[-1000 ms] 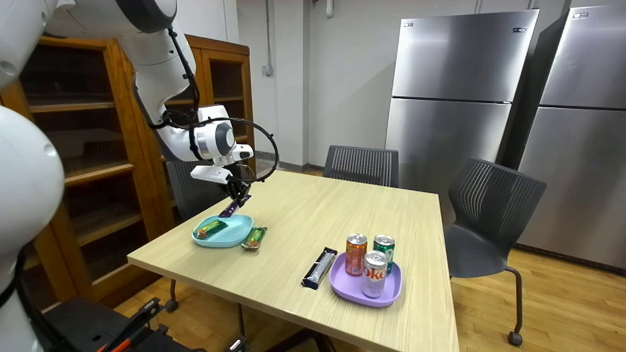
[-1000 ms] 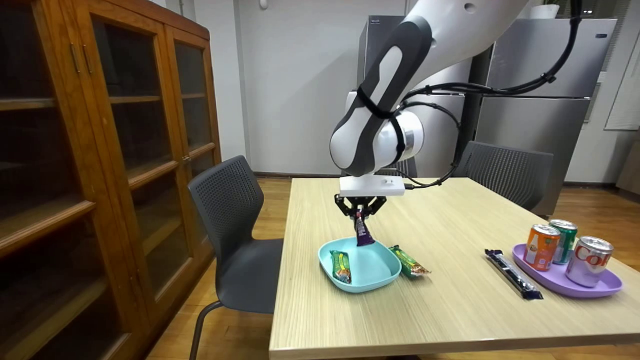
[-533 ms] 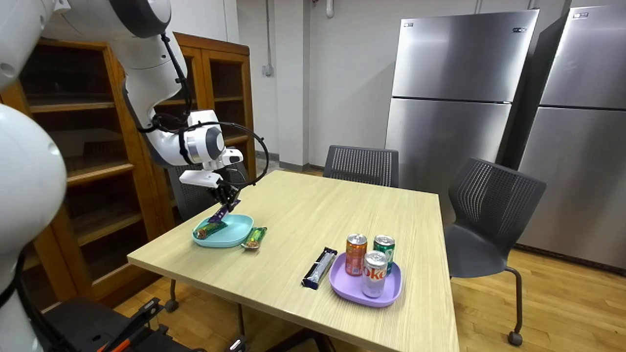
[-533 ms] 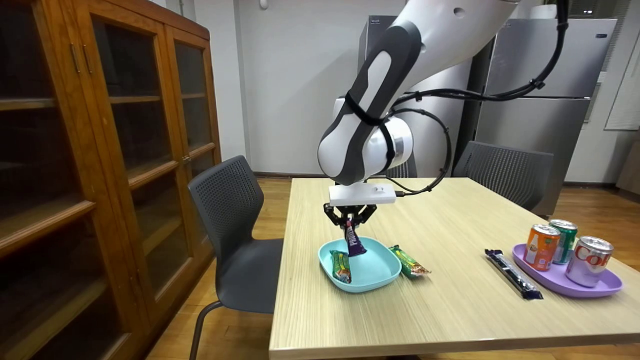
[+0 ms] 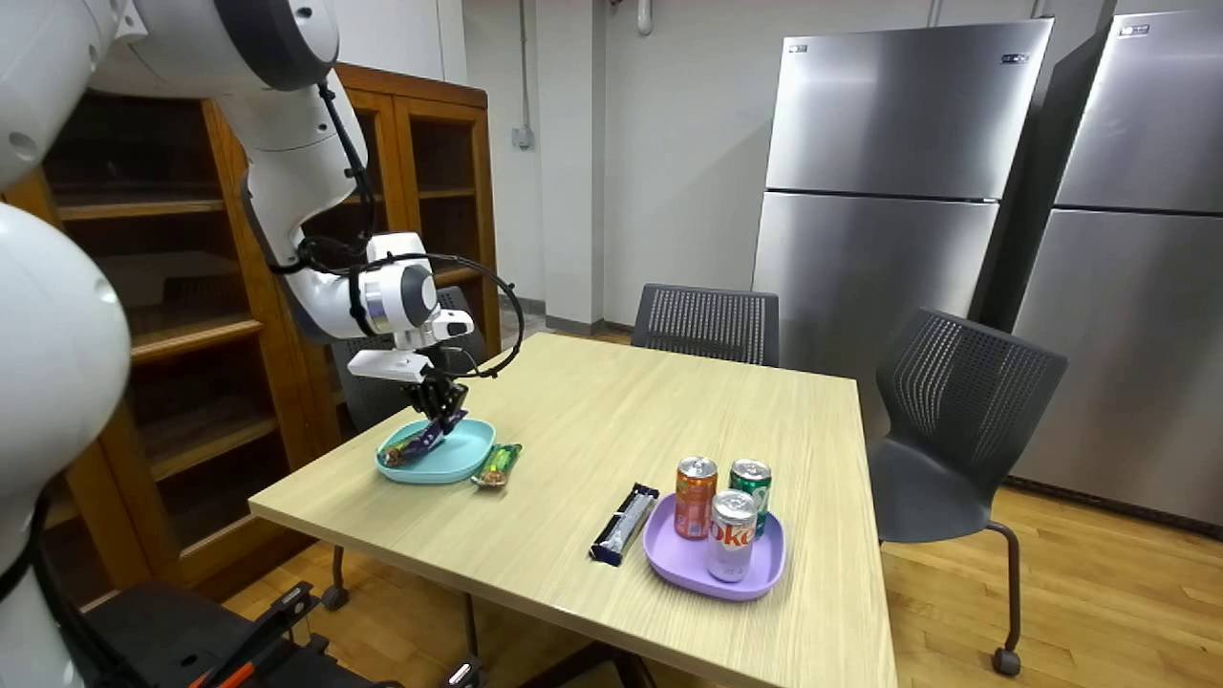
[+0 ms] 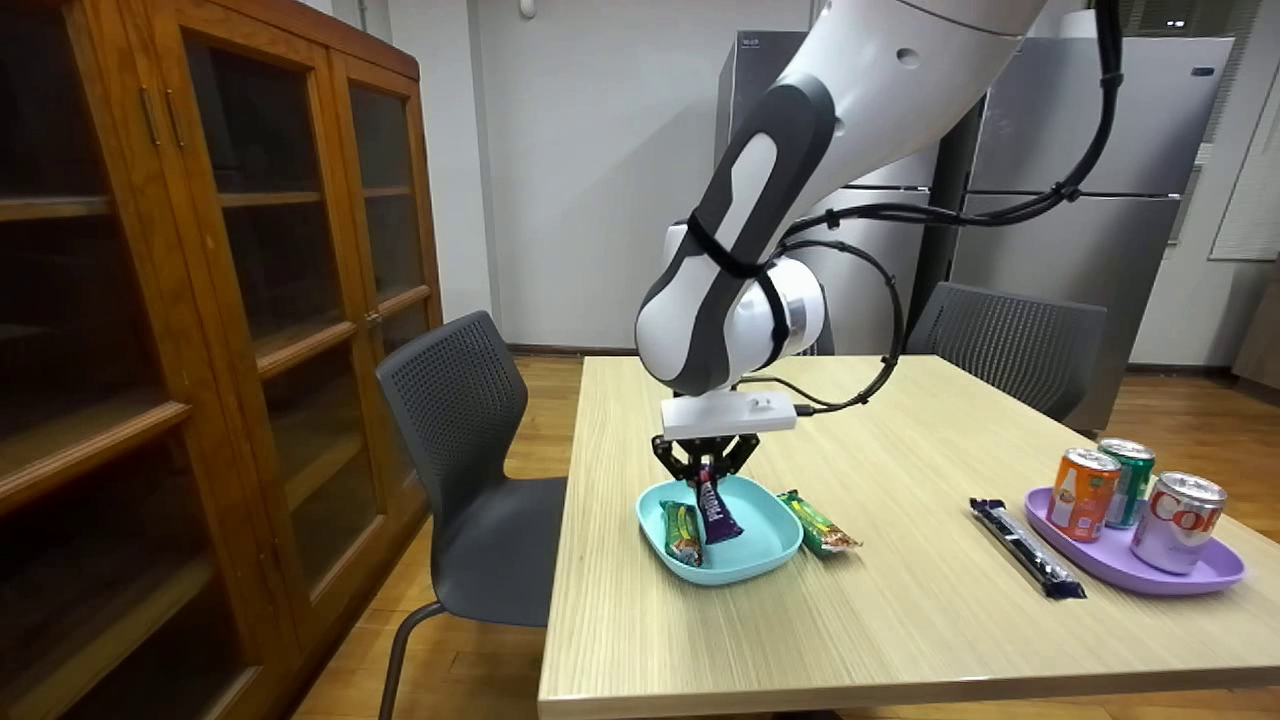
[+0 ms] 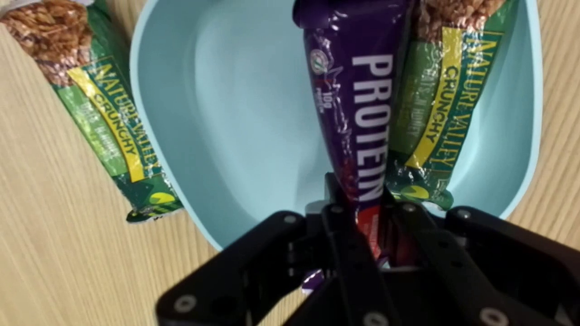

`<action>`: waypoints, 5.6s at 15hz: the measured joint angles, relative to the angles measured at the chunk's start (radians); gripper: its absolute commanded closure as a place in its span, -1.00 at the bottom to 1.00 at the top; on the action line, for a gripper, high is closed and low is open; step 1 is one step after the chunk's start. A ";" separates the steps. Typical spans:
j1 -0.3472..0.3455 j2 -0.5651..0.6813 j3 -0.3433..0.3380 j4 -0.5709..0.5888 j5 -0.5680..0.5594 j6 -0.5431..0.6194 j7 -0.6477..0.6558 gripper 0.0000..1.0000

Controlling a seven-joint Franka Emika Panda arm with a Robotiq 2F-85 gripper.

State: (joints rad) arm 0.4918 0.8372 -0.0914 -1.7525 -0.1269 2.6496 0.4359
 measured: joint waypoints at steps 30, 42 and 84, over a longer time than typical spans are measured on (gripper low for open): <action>-0.124 -0.046 -0.019 0.019 0.003 -0.003 -0.008 -1.00; -0.239 -0.046 -0.016 -0.047 -0.003 0.019 -0.268 -1.00; -0.414 -0.055 0.140 -0.172 -0.020 0.001 -0.725 -1.00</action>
State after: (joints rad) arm 0.0782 0.7821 0.0482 -1.9245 -0.1470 2.6507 -0.2891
